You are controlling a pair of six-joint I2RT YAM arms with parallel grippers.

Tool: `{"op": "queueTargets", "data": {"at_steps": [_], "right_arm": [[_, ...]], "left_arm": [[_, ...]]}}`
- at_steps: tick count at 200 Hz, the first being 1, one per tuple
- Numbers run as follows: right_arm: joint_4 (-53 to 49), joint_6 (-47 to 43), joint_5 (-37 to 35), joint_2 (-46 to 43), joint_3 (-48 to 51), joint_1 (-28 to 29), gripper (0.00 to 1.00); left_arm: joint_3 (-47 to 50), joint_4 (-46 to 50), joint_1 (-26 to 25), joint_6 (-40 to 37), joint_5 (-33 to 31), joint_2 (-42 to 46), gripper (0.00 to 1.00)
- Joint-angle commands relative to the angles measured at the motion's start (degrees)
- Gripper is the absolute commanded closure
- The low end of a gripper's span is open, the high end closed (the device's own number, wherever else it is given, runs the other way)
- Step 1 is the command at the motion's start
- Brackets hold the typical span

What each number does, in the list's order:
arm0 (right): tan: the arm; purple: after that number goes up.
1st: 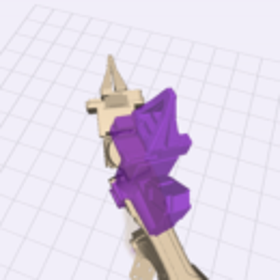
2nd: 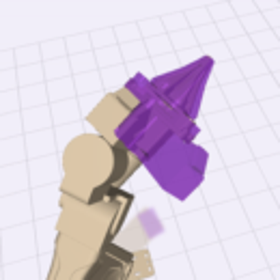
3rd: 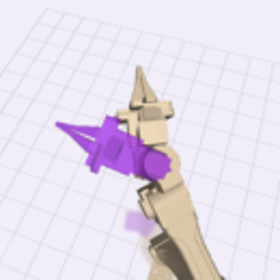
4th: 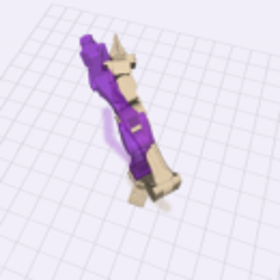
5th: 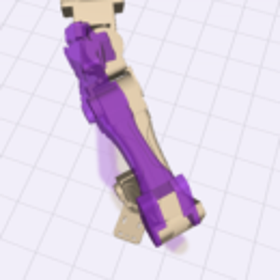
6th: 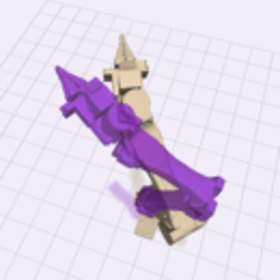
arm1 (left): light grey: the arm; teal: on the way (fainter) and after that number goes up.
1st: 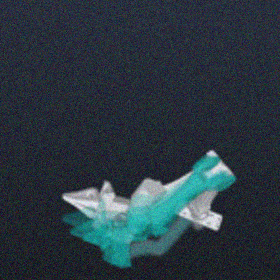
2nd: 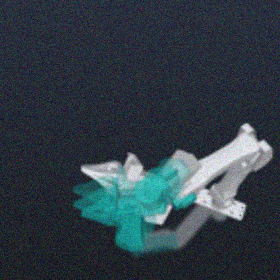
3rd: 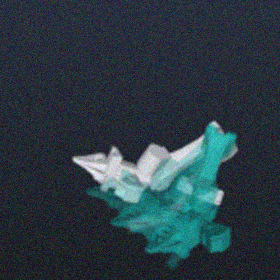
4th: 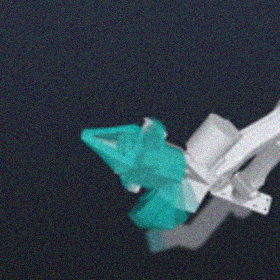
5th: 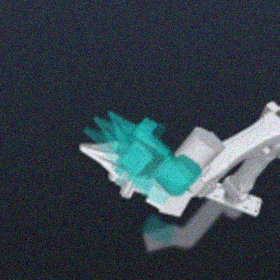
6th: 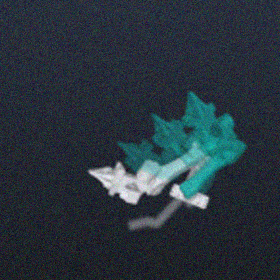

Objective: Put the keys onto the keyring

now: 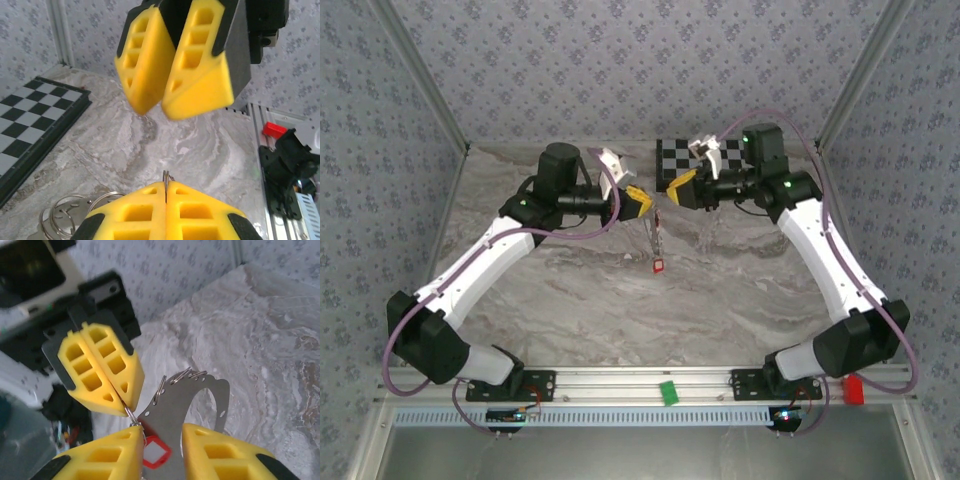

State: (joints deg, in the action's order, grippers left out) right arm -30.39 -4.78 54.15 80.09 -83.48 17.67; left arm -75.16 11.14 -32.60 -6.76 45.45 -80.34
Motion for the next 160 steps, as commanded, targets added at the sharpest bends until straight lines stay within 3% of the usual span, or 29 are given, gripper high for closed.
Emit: {"op": "queueTargets", "data": {"at_steps": [1, 29, 75, 160], "right_arm": [[19.2, 13.4, 3.9, -3.4, 4.6, -1.0, 0.68], [29.0, 22.4, 5.3, -3.3, 7.5, -1.6, 0.66], [37.6, 29.7, 6.0, -2.4, 9.0, -1.6, 0.67], [38.1, 31.1, 8.6, -0.6, 8.9, 0.1, 0.73]], "left_arm": [[0.3, -11.3, 0.2, 4.5, -1.5, 3.0, 1.00], [1.1, -16.7, 0.3, 6.8, -3.5, 3.9, 1.00], [1.5, -22.6, 0.3, 9.7, -5.3, 4.6, 1.00], [1.7, -24.3, 0.2, 11.6, -5.5, 4.7, 1.00]]}}
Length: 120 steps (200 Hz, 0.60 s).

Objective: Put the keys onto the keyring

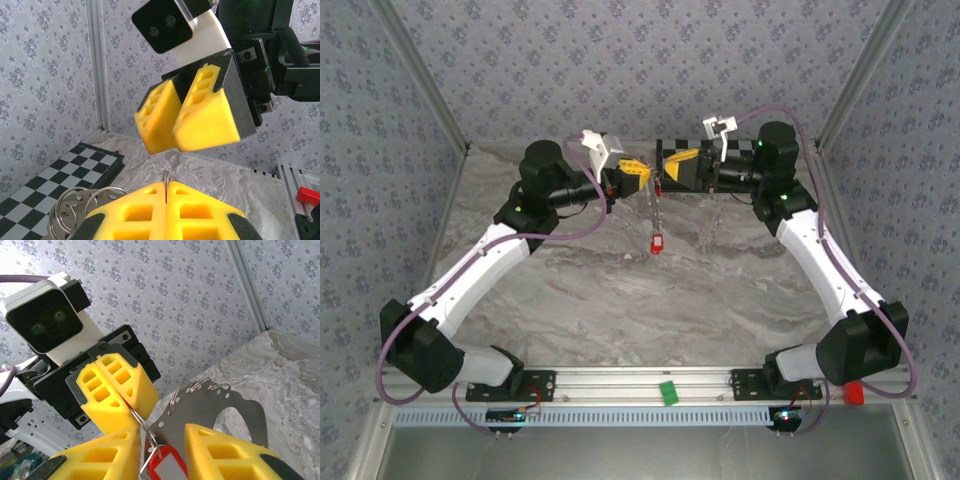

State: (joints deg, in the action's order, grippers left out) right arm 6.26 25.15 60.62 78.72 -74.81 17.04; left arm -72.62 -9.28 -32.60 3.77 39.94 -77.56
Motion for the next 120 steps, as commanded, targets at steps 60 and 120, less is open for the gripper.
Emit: {"op": "queueTargets", "data": {"at_steps": [60, 120], "right_arm": [[-0.3, -0.3, 1.9, 1.4, 0.1, 1.9, 0.74], [-1.4, -1.0, 2.1, 1.4, -0.1, 2.5, 0.82]], "left_arm": [[-0.8, -3.6, 0.2, 1.1, 0.0, 2.3, 1.00], [-0.4, -3.6, 0.2, 1.3, -0.2, 2.7, 1.00]]}}
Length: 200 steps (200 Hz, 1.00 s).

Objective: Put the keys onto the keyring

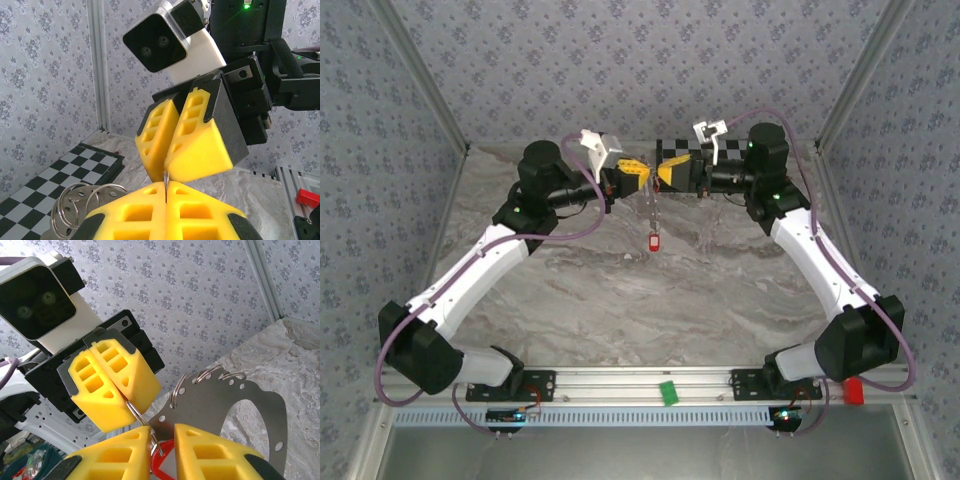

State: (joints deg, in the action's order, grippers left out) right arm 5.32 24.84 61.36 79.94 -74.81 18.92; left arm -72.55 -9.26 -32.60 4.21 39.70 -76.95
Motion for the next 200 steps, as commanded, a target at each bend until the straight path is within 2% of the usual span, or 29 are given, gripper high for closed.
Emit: {"op": "queueTargets", "data": {"at_steps": [1, 36, 115, 200], "right_arm": [[-0.5, -0.6, 1.4, 0.2, -0.1, 0.6, 0.82], [-0.6, -0.8, 1.7, 0.2, -0.1, 0.8, 0.83], [-2.0, -1.5, 1.7, 0.2, 0.0, 0.6, 0.98], [-2.2, -1.2, 2.4, 0.4, 0.1, 1.2, 0.99]], "left_arm": [[-0.5, -3.6, 0.2, 0.9, 0.0, 2.1, 1.00], [-0.5, -3.6, 0.2, 0.9, -0.1, 2.0, 1.00], [-0.3, -4.4, 0.2, 1.5, -0.6, 2.2, 1.00], [1.6, -14.8, 0.2, 9.9, -0.5, 1.5, 1.00]]}}
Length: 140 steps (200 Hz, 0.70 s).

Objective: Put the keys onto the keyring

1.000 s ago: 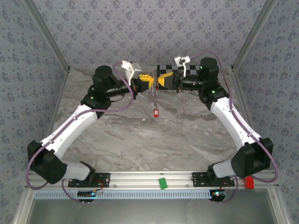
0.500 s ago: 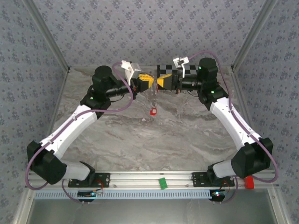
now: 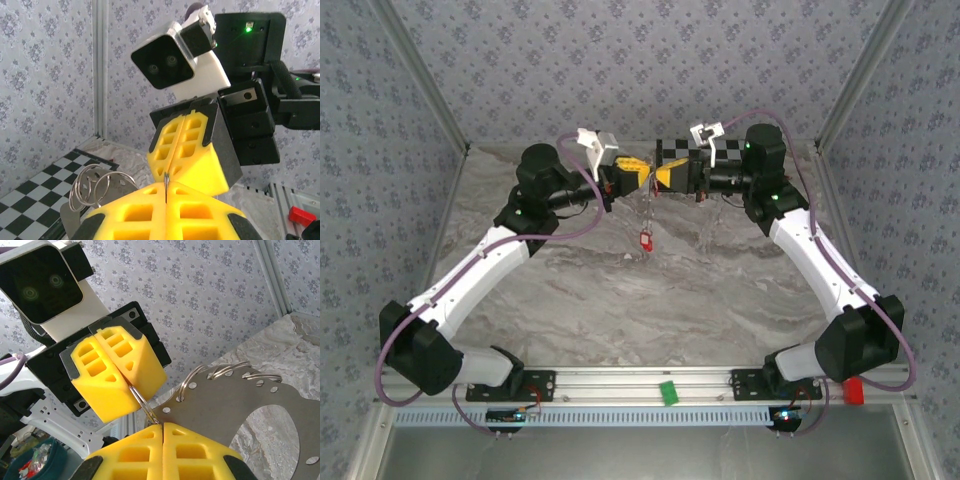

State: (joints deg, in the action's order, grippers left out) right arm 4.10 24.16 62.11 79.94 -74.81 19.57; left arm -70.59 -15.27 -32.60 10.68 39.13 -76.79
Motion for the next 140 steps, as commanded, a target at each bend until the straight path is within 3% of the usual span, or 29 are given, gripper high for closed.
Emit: {"op": "queueTargets", "data": {"at_steps": [1, 96, 140], "right_arm": [[-1.0, -0.5, 1.7, 0.4, 0.1, 0.5, 0.99], [0.0, -0.2, 0.9, 0.4, -0.1, 1.0, 0.97], [-1.2, -1.5, -0.6, -0.6, 0.2, 0.2, 0.78]], "left_arm": [[-0.3, -8.9, 0.2, 3.5, 0.1, 1.3, 1.00], [1.8, -15.5, -0.9, 10.0, 1.1, -0.1, 1.00], [2.2, -14.3, -0.9, 8.9, 0.4, 0.3, 1.00]]}}
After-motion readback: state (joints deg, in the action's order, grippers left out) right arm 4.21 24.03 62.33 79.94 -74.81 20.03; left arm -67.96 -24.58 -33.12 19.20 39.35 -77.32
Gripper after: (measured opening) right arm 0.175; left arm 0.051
